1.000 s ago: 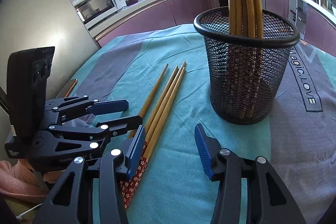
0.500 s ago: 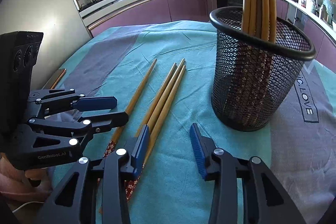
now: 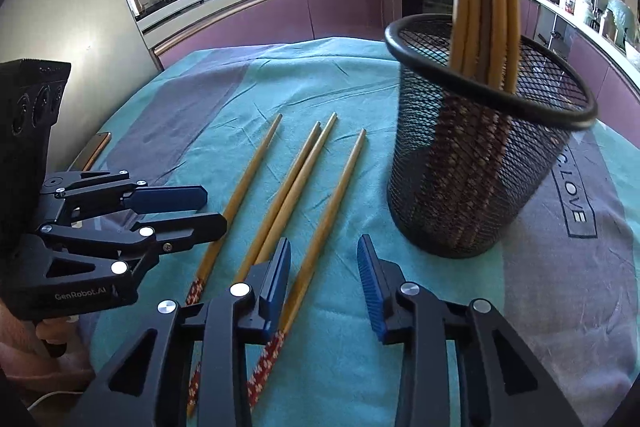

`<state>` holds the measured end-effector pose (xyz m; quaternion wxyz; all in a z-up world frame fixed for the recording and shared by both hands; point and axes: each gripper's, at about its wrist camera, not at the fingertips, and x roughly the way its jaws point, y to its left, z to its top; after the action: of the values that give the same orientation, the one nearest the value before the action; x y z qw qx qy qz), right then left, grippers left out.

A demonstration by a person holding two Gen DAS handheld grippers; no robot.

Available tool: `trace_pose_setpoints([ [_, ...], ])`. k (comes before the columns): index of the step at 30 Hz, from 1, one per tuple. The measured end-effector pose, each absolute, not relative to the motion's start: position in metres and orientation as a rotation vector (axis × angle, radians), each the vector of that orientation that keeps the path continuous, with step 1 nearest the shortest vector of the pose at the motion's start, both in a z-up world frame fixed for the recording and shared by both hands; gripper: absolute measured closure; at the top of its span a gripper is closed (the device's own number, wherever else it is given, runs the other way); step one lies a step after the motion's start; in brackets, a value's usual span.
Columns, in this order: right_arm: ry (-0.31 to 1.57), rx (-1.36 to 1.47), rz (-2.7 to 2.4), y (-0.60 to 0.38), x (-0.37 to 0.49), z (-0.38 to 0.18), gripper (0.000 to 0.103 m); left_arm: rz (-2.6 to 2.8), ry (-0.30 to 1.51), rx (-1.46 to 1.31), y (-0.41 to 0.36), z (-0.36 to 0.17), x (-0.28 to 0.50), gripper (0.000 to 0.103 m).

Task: Organize utensils
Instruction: 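Grasp a chopstick with the left tool while the right tool grasps another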

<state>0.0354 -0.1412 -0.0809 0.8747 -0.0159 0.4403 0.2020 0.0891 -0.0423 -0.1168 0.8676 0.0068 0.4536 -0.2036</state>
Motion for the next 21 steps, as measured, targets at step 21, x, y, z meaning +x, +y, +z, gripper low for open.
trace_pose_setpoints([
  [21, 0.911, 0.136, 0.426, -0.166, 0.035, -0.082, 0.097, -0.402, 0.945, -0.013, -0.049, -0.121, 0.089, 0.094],
])
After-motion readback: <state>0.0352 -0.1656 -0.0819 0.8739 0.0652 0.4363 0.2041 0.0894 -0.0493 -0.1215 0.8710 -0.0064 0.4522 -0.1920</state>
